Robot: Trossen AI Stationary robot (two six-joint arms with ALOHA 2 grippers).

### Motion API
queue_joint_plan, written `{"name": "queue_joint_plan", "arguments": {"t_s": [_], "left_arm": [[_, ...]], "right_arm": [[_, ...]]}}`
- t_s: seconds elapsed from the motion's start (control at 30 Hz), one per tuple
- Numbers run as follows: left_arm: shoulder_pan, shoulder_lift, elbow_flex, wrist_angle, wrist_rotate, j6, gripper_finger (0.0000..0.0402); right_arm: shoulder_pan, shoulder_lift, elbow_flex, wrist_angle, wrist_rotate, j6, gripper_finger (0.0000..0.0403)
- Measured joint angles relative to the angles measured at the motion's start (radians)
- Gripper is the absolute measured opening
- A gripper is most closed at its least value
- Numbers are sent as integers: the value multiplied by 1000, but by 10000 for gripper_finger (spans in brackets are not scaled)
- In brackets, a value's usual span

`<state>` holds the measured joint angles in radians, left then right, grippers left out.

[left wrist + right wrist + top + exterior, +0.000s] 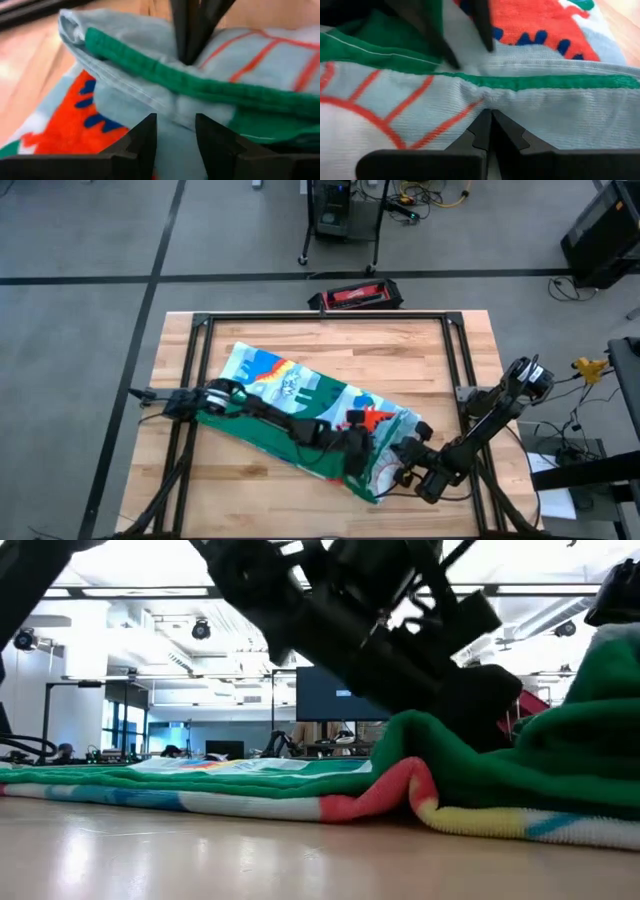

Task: Roll towel
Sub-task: Roll the green towel

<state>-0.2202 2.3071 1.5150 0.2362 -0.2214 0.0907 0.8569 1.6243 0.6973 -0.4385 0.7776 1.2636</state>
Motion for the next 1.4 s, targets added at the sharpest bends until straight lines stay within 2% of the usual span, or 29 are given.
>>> {"name": "queue_joint_plan", "arguments": {"t_s": [0.1, 0.47, 1.0, 1.3, 1.4], "left_arm": [[4, 27, 1, 46, 48, 2, 119], [-18, 61, 5, 78, 44, -38, 119], [-41, 60, 5, 89, 47, -126, 119], [-52, -8, 18, 66, 65, -117, 119], [-54, -34, 22, -11, 60, -91, 120]], "right_arm": [[-7, -1, 0, 2, -2, -3, 2], [-79, -4, 0, 79, -32, -150, 2], [-81, -26, 0, 85, -52, -141, 2], [-81, -1, 1, 87, -51, -139, 2], [-78, -20, 1, 76, -58, -147, 2]]}}
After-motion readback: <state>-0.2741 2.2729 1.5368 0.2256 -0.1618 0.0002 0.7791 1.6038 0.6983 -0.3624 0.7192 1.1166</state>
